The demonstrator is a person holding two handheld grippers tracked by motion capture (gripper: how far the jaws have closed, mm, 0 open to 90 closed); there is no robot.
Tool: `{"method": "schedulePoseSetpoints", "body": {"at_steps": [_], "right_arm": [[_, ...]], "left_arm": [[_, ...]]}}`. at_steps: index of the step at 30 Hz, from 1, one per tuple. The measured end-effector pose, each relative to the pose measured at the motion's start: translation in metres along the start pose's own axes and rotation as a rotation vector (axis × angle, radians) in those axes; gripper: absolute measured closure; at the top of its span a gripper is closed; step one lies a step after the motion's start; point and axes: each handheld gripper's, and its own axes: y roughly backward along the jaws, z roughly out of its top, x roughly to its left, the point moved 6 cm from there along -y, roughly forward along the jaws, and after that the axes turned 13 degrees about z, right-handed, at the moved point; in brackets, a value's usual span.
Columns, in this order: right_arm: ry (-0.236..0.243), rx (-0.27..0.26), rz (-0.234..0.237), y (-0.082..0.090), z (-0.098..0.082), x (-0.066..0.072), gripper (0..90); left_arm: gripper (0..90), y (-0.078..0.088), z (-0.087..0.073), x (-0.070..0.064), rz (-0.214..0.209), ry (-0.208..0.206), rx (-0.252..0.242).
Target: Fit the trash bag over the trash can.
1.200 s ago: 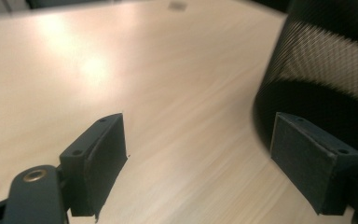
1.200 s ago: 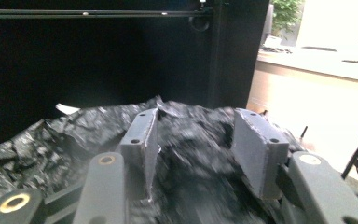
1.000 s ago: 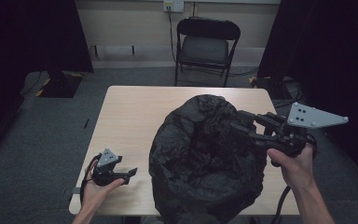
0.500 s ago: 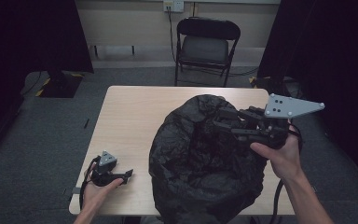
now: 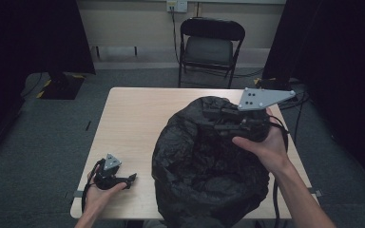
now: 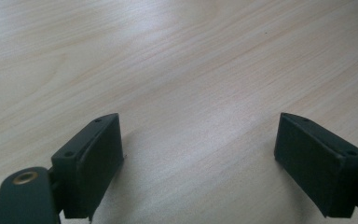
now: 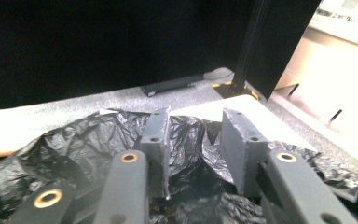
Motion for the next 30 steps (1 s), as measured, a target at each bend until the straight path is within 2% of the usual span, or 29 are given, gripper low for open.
{"method": "schedulePoseSetpoints", "body": {"at_steps": [5,7,10,12,14,17,19,20,22,23,27,30], "right_arm": [[-0.011,0.073,0.025,-0.016,-0.010,-0.004,68.9],[-0.015,0.114,0.038,-0.023,-0.016,-0.004,70.1],[-0.016,0.202,0.086,-0.032,-0.023,-0.001,69.0],[-0.036,0.280,0.097,-0.040,-0.029,-0.001,65.2],[-0.046,0.357,0.089,-0.048,-0.035,-0.003,62.5],[-0.078,0.431,0.060,-0.058,-0.042,-0.009,54.0],[-0.093,0.499,0.095,-0.066,-0.050,-0.013,49.6],[-0.106,0.536,0.092,-0.069,-0.054,-0.016,49.3],[-0.138,0.604,0.052,-0.076,-0.062,-0.023,43.3],[-0.152,0.629,0.053,-0.080,-0.066,-0.024,41.6],[-0.162,0.670,0.067,-0.090,-0.073,-0.029,41.1],[-0.202,0.720,0.091,-0.094,-0.080,-0.034,40.6]], "left_arm": [[14.6,0.000,0.000,0.000,0.000,0.000,0.000],[14.6,0.000,0.000,0.000,0.000,0.000,0.000],[14.6,0.000,0.000,0.000,0.000,0.000,0.000],[14.6,0.000,0.000,0.000,0.000,0.000,0.000],[14.6,0.000,0.000,0.000,-0.001,0.000,0.000],[14.6,0.000,0.000,0.000,-0.001,0.000,0.000],[14.6,0.000,0.000,0.000,-0.002,-0.001,0.000],[14.6,0.000,0.000,0.000,-0.001,-0.003,0.000],[14.6,0.000,0.000,0.000,-0.002,-0.003,0.000],[14.6,0.000,0.000,0.000,-0.002,-0.003,0.000],[14.6,0.000,0.000,0.000,-0.003,-0.001,0.000],[14.6,0.000,0.000,0.000,-0.003,-0.002,0.000]]}}
